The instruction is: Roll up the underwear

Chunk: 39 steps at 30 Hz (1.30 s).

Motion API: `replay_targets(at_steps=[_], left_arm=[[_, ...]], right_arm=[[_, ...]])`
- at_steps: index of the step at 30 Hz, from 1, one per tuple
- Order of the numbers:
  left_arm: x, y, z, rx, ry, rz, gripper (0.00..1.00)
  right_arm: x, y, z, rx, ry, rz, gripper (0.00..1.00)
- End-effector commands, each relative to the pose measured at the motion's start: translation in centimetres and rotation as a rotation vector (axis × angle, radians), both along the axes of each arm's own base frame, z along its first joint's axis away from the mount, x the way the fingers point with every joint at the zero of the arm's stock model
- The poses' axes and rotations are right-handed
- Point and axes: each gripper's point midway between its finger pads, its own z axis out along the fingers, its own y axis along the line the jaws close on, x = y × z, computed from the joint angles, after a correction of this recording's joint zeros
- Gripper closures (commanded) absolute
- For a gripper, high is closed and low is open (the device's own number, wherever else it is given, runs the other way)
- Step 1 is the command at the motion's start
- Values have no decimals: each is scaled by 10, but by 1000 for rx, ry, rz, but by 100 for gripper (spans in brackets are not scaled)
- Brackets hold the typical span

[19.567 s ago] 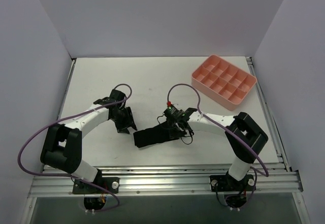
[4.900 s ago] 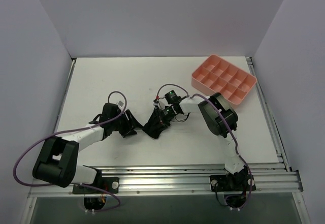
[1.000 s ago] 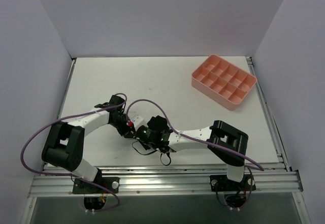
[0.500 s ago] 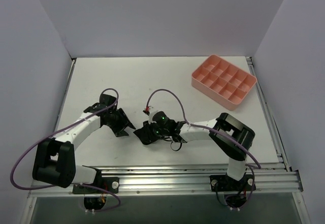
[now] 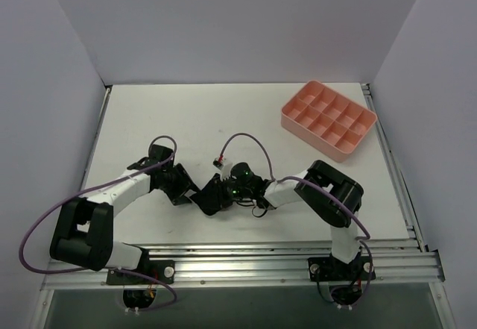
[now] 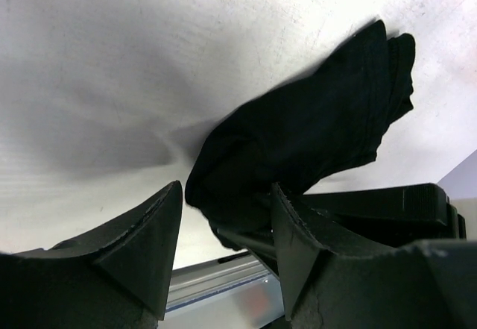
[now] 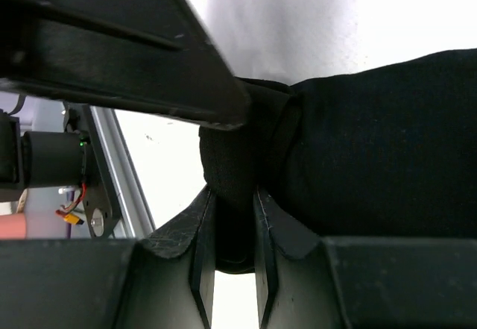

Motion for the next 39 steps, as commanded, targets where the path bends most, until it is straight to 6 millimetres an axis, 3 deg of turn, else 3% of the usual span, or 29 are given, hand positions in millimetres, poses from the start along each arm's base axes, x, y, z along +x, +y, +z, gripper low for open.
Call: replay_targets(at_steps=[1, 5, 8, 10, 13, 14, 15, 16, 17, 18, 20, 24, 31, 39], left_arm=[[11, -8, -2, -25, -46, -21, 41], [9, -12, -10, -29, -25, -47, 42], [5, -14, -18, -34, -2, -62, 53], [2, -18, -19, -58, 7, -72, 67], [-4, -18, -22, -52, 39, -93, 86], [-7, -18, -23, -37, 55, -104, 90], [-4, -18, -21, -18, 55, -109, 94], [-12, -13, -25, 12, 96, -123, 97], [-15, -12, -25, 33, 110, -134, 98], [-14, -10, -25, 51, 113, -143, 98], [-19, -6, -26, 84, 137, -148, 98], [-22, -6, -28, 106, 160, -145, 98], [-25, -10, -28, 135, 173, -160, 98], [-26, -11, -27, 146, 188, -152, 98]], right_arm=[[-44, -41, -69, -218, 191, 45, 100], [-43, -41, -69, -209, 194, 44, 100], [-42, -40, -67, -207, 191, 35, 100], [-39, -40, -66, -216, 187, 30, 99], [-34, -45, -62, -268, 168, 4, 83], [-23, -43, -58, -282, 119, -16, 79], [-23, -49, -57, -325, 110, -28, 70], [-13, -45, -41, -319, 52, -37, 66], [-3, -47, -37, -347, 6, -74, 60], [-6, -52, -35, -391, -6, -75, 59], [4, -47, -15, -395, -86, -82, 56], [4, -43, 2, -464, -203, -85, 52], [1, -30, 16, -578, -387, -87, 51], [-3, -21, 22, -584, -461, -15, 51]])
